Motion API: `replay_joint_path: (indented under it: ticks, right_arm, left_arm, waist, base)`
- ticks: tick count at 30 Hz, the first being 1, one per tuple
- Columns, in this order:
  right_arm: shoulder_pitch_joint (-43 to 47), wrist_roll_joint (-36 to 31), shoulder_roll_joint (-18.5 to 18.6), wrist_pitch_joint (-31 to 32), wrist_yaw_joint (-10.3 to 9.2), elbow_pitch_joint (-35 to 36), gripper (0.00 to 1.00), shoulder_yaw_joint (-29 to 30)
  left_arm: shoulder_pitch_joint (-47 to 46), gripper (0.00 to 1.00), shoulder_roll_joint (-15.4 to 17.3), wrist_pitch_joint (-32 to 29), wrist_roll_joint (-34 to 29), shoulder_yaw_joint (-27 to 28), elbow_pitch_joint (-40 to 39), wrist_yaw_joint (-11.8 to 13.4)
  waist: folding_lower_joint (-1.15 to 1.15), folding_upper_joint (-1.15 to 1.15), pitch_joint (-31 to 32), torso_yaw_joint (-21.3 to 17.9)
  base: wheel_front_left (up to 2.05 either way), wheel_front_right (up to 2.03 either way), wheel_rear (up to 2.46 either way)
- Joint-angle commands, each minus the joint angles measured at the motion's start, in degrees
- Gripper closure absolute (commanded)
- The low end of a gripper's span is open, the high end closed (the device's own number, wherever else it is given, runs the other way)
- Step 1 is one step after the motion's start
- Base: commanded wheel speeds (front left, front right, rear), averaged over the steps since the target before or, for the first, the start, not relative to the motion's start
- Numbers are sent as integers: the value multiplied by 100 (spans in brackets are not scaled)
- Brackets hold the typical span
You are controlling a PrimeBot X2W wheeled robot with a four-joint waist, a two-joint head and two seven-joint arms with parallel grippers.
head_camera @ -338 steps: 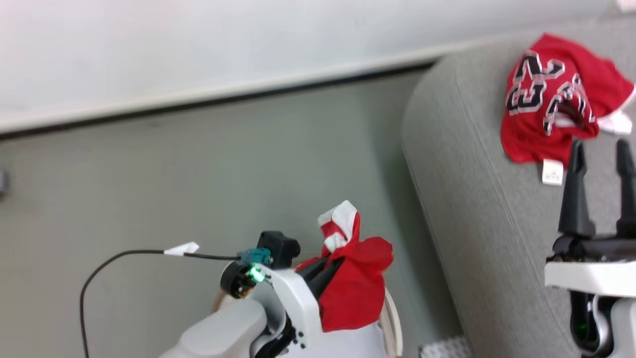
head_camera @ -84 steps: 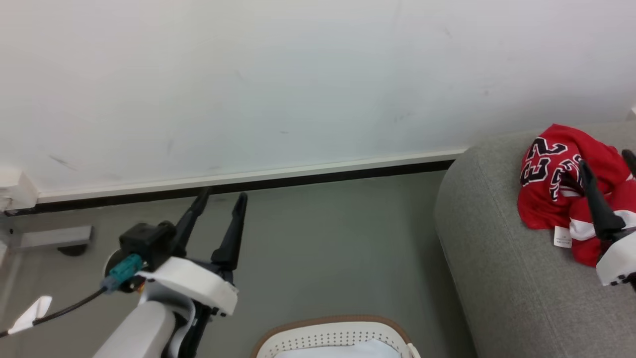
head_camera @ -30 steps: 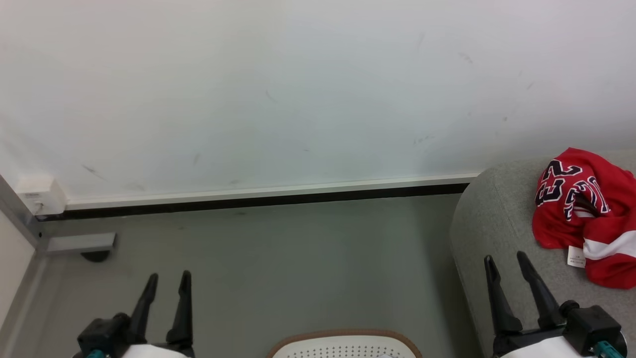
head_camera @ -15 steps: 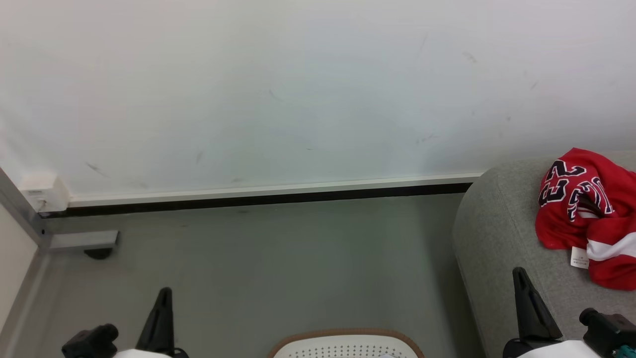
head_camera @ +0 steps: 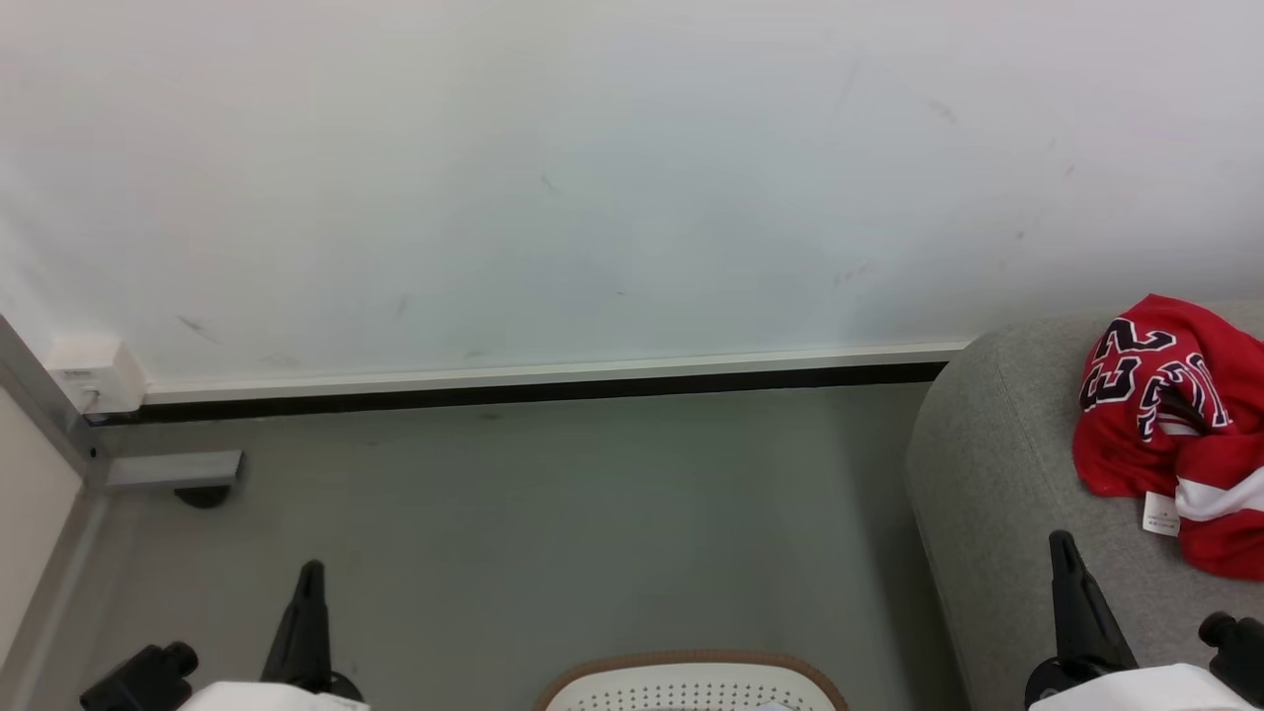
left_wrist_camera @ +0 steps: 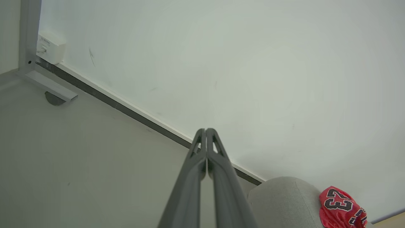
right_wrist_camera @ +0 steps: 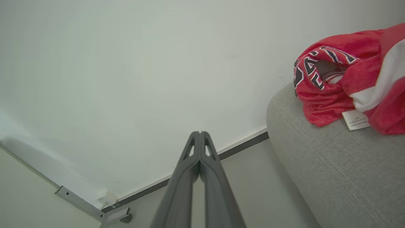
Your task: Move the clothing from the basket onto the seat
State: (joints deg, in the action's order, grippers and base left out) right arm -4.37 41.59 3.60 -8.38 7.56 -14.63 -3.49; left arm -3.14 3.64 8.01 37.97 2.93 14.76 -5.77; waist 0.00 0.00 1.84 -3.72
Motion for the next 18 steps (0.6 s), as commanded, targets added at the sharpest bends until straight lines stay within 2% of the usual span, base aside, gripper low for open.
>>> replay_joint_path:
  ticks: [1,18]
  right_arm:
    - [-165,245,47,45,-3,69,100,48]
    - [-219,1543,110,322,-5,54,100,182]
  left_arm:
    - [-148,100,10,-63,274,32,-112,19]
    - [-185,100,-8,-403,1563,117,-258,107]
  waist:
    - [0,0,-3,7]
    - [0,0,-32,71]
  base:
    - [0,0,0]
    - [0,0,0]
